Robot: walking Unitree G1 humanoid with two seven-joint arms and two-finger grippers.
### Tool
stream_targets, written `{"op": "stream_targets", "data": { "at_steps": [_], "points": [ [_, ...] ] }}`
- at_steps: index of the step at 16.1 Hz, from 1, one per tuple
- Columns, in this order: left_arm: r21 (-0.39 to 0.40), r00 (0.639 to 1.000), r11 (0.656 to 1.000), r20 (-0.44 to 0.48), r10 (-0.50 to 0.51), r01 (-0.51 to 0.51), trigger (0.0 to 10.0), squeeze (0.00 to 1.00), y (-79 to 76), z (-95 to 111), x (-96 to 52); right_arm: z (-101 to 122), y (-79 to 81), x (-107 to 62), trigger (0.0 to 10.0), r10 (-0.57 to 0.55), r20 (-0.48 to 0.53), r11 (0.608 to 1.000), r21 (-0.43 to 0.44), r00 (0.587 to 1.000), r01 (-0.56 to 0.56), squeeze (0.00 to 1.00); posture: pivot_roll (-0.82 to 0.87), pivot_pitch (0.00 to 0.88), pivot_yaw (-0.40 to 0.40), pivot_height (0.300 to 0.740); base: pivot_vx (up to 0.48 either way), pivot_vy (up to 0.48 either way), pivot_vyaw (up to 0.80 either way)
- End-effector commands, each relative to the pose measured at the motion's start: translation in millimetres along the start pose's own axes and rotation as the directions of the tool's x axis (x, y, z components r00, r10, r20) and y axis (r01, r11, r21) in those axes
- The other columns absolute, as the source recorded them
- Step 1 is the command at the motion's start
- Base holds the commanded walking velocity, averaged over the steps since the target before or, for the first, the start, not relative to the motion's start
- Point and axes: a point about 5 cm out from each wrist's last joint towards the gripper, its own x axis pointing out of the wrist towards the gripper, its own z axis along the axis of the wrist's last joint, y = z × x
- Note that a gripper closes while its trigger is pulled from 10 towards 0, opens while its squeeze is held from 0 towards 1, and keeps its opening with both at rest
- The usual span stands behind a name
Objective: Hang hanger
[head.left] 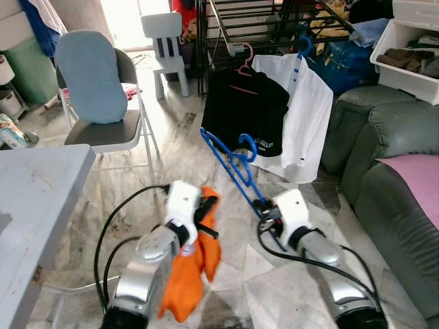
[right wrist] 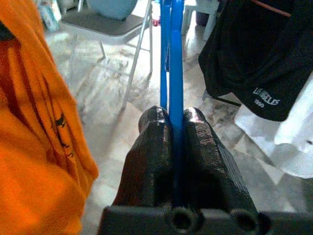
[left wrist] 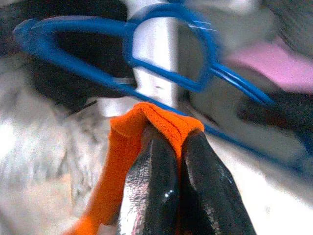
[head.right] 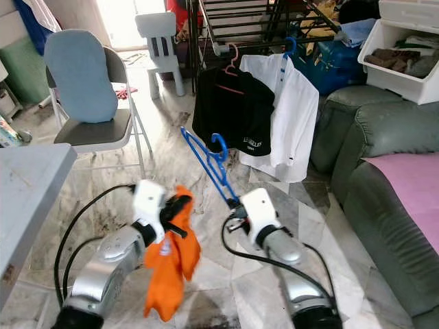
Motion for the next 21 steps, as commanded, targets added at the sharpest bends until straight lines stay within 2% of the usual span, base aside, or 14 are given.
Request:
{"op": "stream_targets", "data": {
  "at_steps": [1, 2, 3, 5, 8, 9, 10, 11, 13, 14, 15, 16, 17, 21],
  "points": [
    [0.138, 0.988, 0.978, -0.027, -0.152, 0.155, 10.0, 0.0, 1.7, 8, 1.5, 9, -12.6, -0.4, 10.0, -0.006, 0.006, 0.999, -0.041, 1.0, 0.006, 0.0, -0.16, 0.0, 0.062, 0.74, 0.0, 0.0, 0.0],
    [0.174, 0.977, 0.961, -0.058, -0.207, 0.214, 10.0, 0.0, 2.3, 8, 0.6, 10, -15.8, -1.3, 10.0, -0.008, 0.002, 0.999, -0.048, 1.0, 0.008, 0.0, -0.16, 0.0, 0.062, 0.74, 0.0, 0.0, 0.0],
    [0.351, 0.917, 0.848, -0.193, -0.349, 0.397, 10.0, 0.0, 7.6, 4, -5.4, 11, -27.5, -3.9, 10.0, -0.029, -0.014, 0.997, -0.073, 0.999, 0.028, 0.0, -0.15, 0.0, 0.073, 0.74, 0.0, 0.0, 0.0],
    [0.557, 0.822, 0.613, -0.466, -0.327, 0.56, 10.0, 0.0, 44.9, 10, -2.3, 11, -48.8, -12.2, 10.0, -0.052, -0.059, 0.99, -0.136, 0.997, 0.044, 0.0, -0.16, 0.0, 0.09, 0.74, 0.0, 0.0, 0.0],
    [0.764, 0.832, 0.346, -0.544, -0.112, 0.545, 10.0, 0.0, 70.0, 21, 11.4, 11, -55.1, -15.9, 10.0, -0.059, -0.073, 0.988, -0.148, 0.996, 0.048, 0.0, -0.17, 0.0, 0.099, 0.74, 0.0, 0.0, 0.0],
    [0.855, 0.865, 0.186, -0.5, 0.05, 0.483, 10.0, 0.0, 83.5, 32, 22.0, 10, -55.7, -15.9, 10.0, -0.061, -0.075, 0.987, -0.151, 0.995, 0.049, 0.0, -0.17, 0.0, 0.102, 0.74, 0.0, 0.0, 0.0],
    [0.887, 0.879, 0.101, -0.461, 0.126, 0.451, 10.0, 0.0, 91.8, 43, 27.6, 10, -55.1, -15.3, 10.0, -0.059, -0.078, 0.987, -0.151, 0.995, 0.047, 0.0, -0.17, 0.0, 0.108, 0.74, 0.0, 0.0, 0.0],
    [0.939, 0.919, 0.086, -0.342, 0.197, 0.332, 10.0, 0.0, 98.0, 65, 37.3, 9, -52.7, -14.5, 10.0, -0.054, -0.082, 0.988, -0.152, 0.995, 0.041, 0.0, -0.17, 0.0, 0.111, 0.74, 0.0, 0.0, 0.0],
    [0.977, 0.988, 0.199, -0.106, 0.112, 0.082, 10.0, 0.0, 84.4, 105, 55.9, 9, -47.5, -12.8, 10.0, -0.038, -0.082, 0.989, -0.145, 0.996, 0.026, 0.0, -0.17, 0.0, 0.115, 0.74, 0.0, 0.0, 0.0],
    [0.98, 0.99, 0.177, -0.111, 0.087, 0.094, 10.0, 0.0, 81.3, 104, 56.6, 9, -47.1, -12.7, 10.0, -0.034, -0.081, 0.989, -0.144, 0.996, 0.022, 0.0, -0.17, 0.0, 0.115, 0.74, 0.0, 0.0, 0.0],
    [0.991, 0.989, 0.021, -0.136, 0.053, 0.135, 10.0, 0.0, 75.7, 95, 58.3, 10, -49.2, -14.1, 10.0, -0.021, -0.087, 0.988, -0.153, 0.996, 0.008, 0.0, -0.17, 0.0, 0.115, 0.74, 0.0, 0.0, 0.0],
    [0.987, 0.987, -0.061, -0.146, 0.062, 0.149, 10.0, 0.0, 77.7, 90, 57.8, 11, -53.5, -15.5, 10.0, -0.021, -0.092, 0.987, -0.162, 0.996, 0.006, 0.0, -0.17, 0.0, 0.118, 0.74, 0.0, 0.0, 0.0],
    [0.98, 0.982, -0.098, -0.165, 0.09, 0.174, 10.0, 0.0, 82.6, 86, 56.4, 12, -59.0, -17.7, 10.0, -0.025, -0.097, 0.986, -0.168, 0.995, 0.008, 0.0, -0.17, 0.0, 0.122, 0.74, 0.0, 0.0, 0.0],
    [0.974, 0.974, -0.113, -0.178, 0.138, 0.194, 10.0, 0.0, 94.0, 84, 50.8, 12, -74.9, -34.4, 10.0, 0.032, -0.169, 0.978, -0.2, 0.985, -0.066, 0.0, -0.18, 0.0, 0.129, 0.74, 0.0, 0.0, 0.0]
  ]
}}
